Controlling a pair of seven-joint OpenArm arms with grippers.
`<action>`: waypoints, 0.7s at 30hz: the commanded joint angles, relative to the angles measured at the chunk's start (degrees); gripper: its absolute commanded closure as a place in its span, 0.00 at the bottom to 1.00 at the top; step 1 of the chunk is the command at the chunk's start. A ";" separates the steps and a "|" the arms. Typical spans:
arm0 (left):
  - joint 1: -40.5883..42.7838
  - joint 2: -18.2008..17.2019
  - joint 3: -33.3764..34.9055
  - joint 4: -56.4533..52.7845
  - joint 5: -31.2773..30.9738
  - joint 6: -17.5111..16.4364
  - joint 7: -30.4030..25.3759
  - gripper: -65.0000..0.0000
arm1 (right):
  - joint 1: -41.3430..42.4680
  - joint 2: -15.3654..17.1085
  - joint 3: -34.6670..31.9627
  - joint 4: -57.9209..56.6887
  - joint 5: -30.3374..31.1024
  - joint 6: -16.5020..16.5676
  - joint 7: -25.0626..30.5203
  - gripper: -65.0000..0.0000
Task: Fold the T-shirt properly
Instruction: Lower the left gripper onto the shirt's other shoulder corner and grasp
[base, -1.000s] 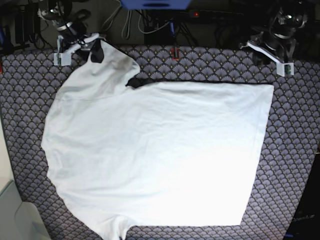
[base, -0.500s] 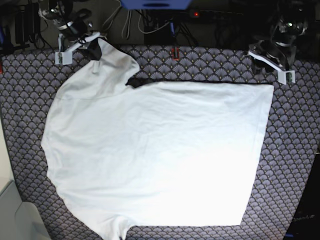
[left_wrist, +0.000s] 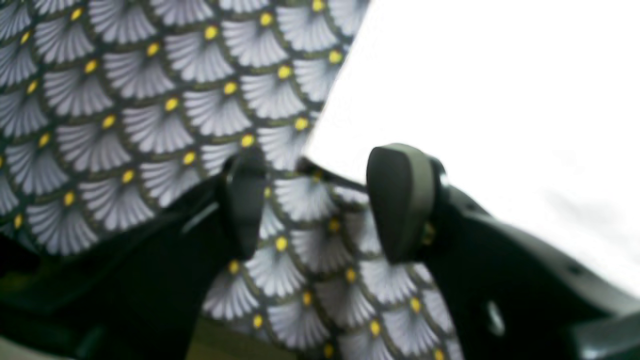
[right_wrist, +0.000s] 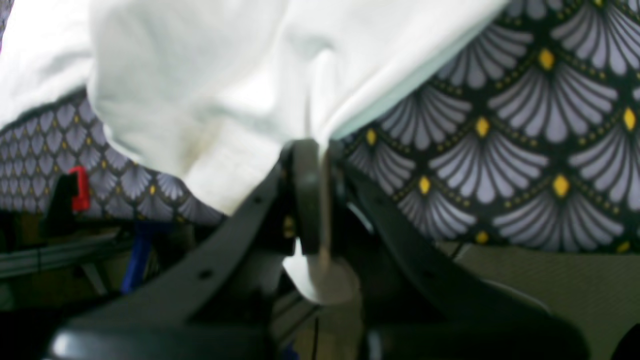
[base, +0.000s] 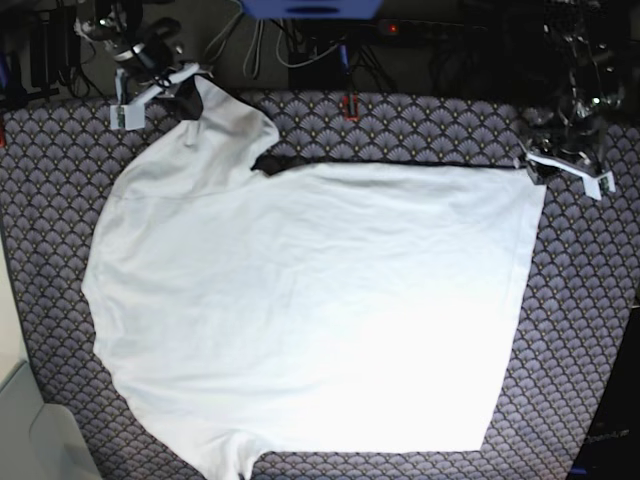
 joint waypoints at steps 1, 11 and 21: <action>-0.98 -0.60 -0.43 0.32 -0.23 -0.10 -0.87 0.45 | -0.95 0.23 0.12 -0.21 -1.32 -0.46 -3.22 1.00; -5.64 -0.51 -0.34 -6.71 -0.23 -0.10 -1.05 0.45 | -0.95 1.02 0.12 -0.29 -1.32 -0.46 -3.30 1.00; -5.38 1.86 -0.25 -6.80 0.21 -0.10 -0.87 0.46 | -0.95 1.02 0.12 -0.29 -1.32 -0.46 -3.30 1.00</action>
